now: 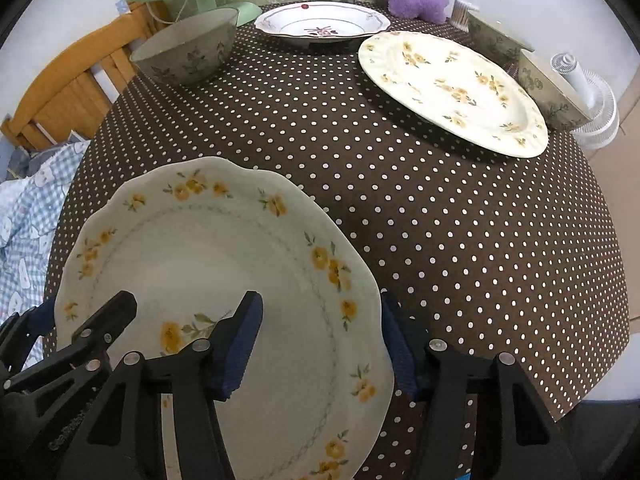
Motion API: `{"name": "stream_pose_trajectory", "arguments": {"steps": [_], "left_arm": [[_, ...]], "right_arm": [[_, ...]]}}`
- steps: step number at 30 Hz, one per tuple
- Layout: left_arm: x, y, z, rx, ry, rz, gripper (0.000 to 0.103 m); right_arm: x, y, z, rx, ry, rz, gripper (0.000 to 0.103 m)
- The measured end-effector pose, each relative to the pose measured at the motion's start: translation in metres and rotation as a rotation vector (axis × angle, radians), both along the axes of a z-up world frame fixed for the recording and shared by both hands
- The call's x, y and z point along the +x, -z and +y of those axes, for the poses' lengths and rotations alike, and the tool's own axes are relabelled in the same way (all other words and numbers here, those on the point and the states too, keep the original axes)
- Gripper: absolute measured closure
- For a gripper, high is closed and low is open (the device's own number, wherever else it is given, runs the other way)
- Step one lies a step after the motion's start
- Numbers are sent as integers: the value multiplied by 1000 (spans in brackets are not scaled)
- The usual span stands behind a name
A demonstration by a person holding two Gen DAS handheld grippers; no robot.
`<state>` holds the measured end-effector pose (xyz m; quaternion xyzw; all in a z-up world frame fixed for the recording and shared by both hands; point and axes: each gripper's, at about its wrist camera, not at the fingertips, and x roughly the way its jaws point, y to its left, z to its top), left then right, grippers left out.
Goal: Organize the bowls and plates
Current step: 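Lower both grippers onto the rim of the yellow-flowered plate and close, then lift the held plate with both grippers toward the other yellow-flowered plate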
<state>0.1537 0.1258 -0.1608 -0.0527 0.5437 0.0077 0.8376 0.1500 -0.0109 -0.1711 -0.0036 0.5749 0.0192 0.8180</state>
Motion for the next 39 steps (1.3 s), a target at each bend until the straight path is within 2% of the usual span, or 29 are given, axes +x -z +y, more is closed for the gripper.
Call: {"name": "stream_pose_trajectory", "arguments": {"steps": [12, 23, 32, 39], "left_arm": [[12, -7, -10, 2, 29, 16, 35], [49, -8, -17, 2, 7, -7, 35], [65, 5, -26, 16, 5, 15, 35], [67, 9, -30, 40, 25, -1, 34]], "right_arm": [[15, -7, -18, 13, 35, 13, 40], [54, -11, -32, 25, 49, -4, 40], [78, -4, -39, 40, 59, -6, 40], [85, 0, -43, 37, 70, -3, 41]]}}
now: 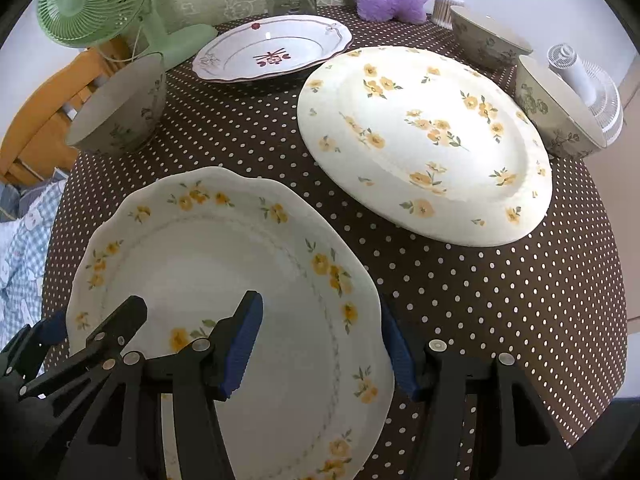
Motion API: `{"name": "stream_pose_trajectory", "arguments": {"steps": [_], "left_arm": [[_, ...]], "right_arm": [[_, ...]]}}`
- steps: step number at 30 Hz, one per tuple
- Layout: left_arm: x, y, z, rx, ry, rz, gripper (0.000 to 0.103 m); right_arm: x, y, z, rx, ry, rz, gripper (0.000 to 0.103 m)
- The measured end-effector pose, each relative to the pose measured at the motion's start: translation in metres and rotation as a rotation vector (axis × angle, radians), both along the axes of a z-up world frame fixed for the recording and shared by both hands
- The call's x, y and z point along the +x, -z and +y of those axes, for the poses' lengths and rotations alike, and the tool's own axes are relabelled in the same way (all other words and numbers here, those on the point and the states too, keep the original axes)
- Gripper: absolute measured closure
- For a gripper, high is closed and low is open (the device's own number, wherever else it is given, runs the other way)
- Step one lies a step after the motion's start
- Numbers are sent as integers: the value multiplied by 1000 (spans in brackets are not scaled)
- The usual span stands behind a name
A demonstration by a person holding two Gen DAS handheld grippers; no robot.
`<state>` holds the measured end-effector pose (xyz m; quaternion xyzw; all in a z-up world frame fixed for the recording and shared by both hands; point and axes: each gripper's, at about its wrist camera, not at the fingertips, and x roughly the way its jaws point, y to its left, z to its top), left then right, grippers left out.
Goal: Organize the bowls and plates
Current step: 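Lift the held plate with both grippers toward the other yellow-flowered plate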
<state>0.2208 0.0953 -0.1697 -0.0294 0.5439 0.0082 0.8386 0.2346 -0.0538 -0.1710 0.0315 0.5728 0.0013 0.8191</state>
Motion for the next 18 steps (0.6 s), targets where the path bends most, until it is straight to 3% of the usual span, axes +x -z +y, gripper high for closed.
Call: {"name": "stream_pose_trajectory", "arguments": {"steps": [9, 18], "left_arm": [[-5, -8, 3, -17, -2, -21, 19], [-24, -43, -5, -33, 73, -98, 5]], "right_arm": [[-12, -10, -4, -2, 5, -33, 40], [-37, -43, -16, 10, 56, -89, 38]]}}
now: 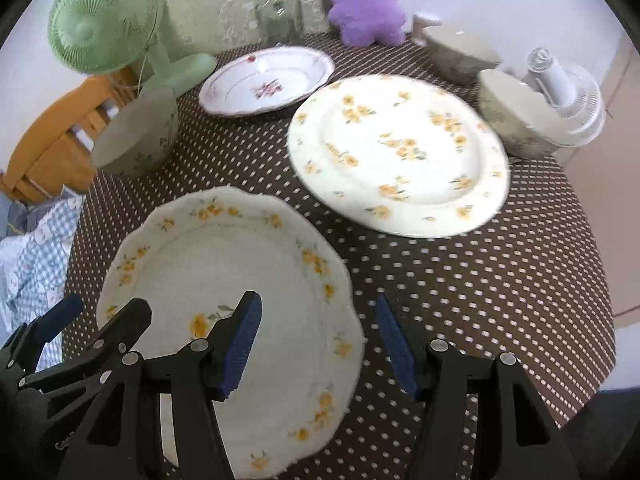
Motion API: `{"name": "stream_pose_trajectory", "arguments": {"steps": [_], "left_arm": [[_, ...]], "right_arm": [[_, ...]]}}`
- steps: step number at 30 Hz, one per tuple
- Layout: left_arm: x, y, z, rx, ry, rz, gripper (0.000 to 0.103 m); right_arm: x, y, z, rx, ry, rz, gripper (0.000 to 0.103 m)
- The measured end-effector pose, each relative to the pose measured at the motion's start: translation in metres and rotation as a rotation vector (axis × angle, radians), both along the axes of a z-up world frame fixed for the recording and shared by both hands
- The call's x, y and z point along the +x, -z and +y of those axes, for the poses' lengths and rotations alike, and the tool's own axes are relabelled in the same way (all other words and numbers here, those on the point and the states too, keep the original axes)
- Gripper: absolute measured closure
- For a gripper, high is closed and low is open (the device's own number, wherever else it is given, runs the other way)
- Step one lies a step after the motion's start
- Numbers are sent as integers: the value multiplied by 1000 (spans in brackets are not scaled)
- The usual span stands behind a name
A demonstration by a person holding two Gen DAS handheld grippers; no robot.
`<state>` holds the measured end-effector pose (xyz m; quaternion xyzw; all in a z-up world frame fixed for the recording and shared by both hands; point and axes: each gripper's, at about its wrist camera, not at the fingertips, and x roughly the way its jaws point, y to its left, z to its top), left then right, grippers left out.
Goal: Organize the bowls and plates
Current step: 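Lift the held plate with both grippers toward the other yellow-flowered plate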
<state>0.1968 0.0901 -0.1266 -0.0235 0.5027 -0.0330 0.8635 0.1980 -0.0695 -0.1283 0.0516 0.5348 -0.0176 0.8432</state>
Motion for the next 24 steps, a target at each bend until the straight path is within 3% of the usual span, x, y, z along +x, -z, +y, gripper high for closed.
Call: {"name": "stream_pose_trajectory", "arguments": {"steps": [9, 13, 24], "left_arm": [[-15, -21, -28, 4, 14, -65, 3], [-13, -27, -50, -3, -11, -72, 3], [10, -39, -105, 3, -50, -90, 3]], "right_arm": [[-18, -30, -38, 6, 33, -87, 31], [-14, -31, -60, 37, 14, -86, 31], [6, -45, -119, 6, -24, -118, 31]]}}
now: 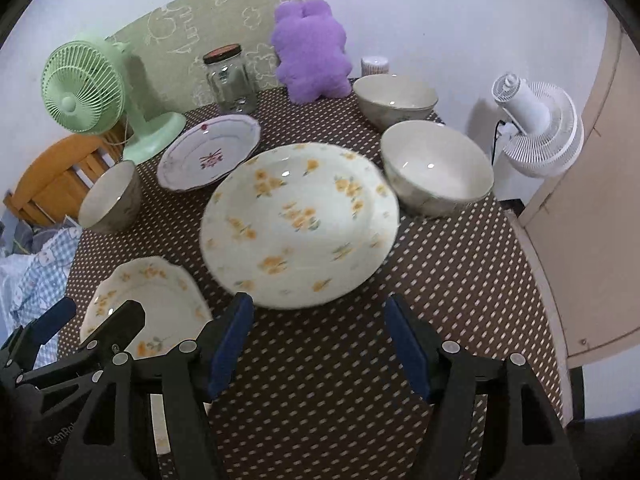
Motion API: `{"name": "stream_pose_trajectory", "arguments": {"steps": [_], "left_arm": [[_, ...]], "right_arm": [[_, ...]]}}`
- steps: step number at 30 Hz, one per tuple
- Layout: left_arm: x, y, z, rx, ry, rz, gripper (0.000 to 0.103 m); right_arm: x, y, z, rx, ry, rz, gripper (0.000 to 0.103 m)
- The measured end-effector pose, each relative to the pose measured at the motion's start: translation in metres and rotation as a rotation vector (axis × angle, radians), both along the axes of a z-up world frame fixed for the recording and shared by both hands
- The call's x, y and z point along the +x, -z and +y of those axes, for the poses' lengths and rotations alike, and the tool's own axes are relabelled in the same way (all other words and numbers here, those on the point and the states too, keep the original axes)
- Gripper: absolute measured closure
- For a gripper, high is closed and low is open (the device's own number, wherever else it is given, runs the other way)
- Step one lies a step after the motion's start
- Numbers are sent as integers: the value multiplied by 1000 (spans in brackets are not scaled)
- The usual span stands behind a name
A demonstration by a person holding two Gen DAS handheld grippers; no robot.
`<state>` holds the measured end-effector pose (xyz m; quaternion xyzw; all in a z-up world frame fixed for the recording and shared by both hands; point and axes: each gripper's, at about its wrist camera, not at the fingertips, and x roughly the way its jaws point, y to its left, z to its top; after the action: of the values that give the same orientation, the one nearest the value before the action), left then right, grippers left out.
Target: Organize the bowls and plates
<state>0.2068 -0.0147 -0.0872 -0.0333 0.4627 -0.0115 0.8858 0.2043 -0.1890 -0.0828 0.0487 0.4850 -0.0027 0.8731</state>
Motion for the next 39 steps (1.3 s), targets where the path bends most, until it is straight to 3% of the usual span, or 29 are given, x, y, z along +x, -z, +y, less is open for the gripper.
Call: {"name": "stream_pose_trajectory", "arguments": {"steps": [16, 39], "left_arm": [[59, 26, -49, 51, -11, -4, 5], [129, 83, -67, 102, 66, 56, 13]], "right_arm": [[56, 26, -50, 43, 34, 30, 31], [108, 85, -57, 63, 161, 97, 31]]}}
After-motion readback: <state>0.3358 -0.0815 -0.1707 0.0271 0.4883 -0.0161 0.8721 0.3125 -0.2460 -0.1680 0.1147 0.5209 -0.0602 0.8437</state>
